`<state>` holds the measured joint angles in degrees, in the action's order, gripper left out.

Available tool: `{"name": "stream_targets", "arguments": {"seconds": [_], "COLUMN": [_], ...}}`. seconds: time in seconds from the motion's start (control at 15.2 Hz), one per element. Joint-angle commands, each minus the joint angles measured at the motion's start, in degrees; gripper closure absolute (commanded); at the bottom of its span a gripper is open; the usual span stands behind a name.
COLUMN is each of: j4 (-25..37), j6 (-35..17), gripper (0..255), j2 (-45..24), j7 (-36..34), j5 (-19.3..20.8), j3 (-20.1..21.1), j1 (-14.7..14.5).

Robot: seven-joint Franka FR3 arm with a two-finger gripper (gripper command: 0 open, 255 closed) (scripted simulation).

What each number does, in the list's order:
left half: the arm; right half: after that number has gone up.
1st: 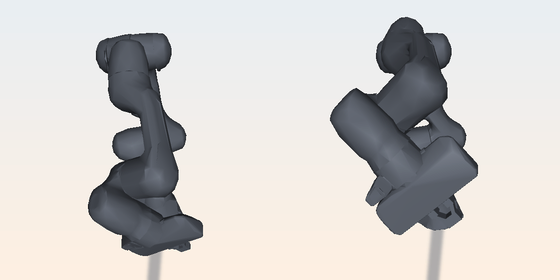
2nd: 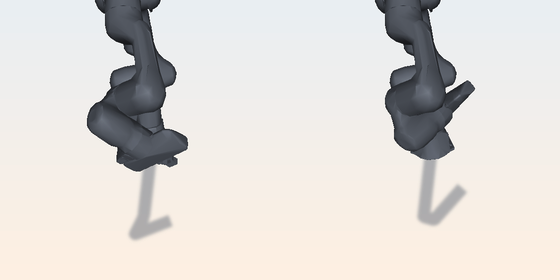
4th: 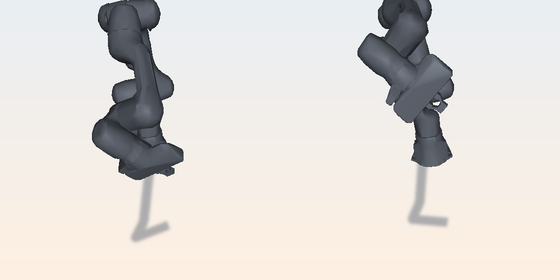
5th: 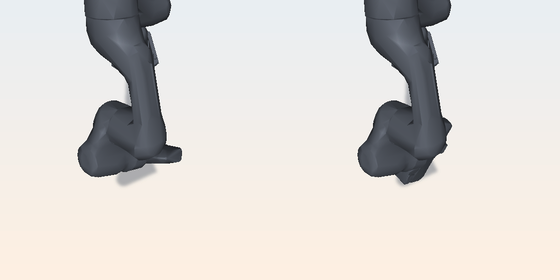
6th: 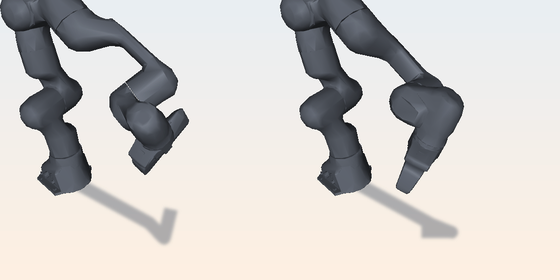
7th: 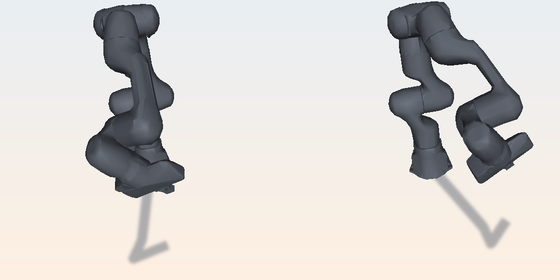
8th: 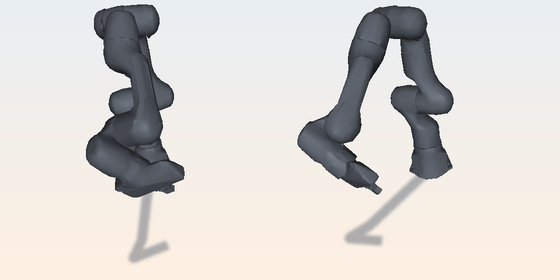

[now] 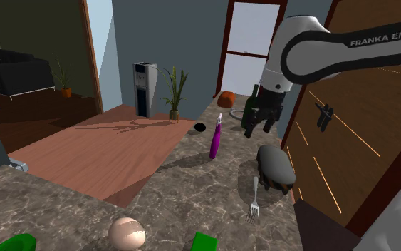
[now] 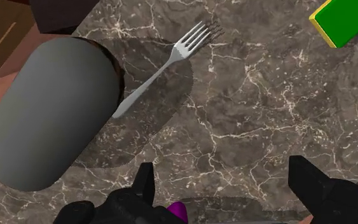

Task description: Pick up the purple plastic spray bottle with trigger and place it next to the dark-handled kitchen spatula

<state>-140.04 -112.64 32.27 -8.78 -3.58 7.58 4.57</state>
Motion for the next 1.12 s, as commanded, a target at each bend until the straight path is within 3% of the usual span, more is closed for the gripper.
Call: {"name": "stream_targets", "arguments": {"seconds": [0.0,0.46,0.79,1.06], "j4": [0.28,3.71,9.08,15.02], "j6": [-4.79,-18.12,-24.5,-27.23], "gripper": [0,0,0,0], "j2": [-3.9,-18.04,-29.08,-37.95], "j7": [-3.03,-16.09,-27.79,-37.69], "j5": [0.92,7.44,16.18,24.49], "j3": [1.36,6.11,8.07,7.52], "j1": [1.1,5.27,8.01,8.54]}}
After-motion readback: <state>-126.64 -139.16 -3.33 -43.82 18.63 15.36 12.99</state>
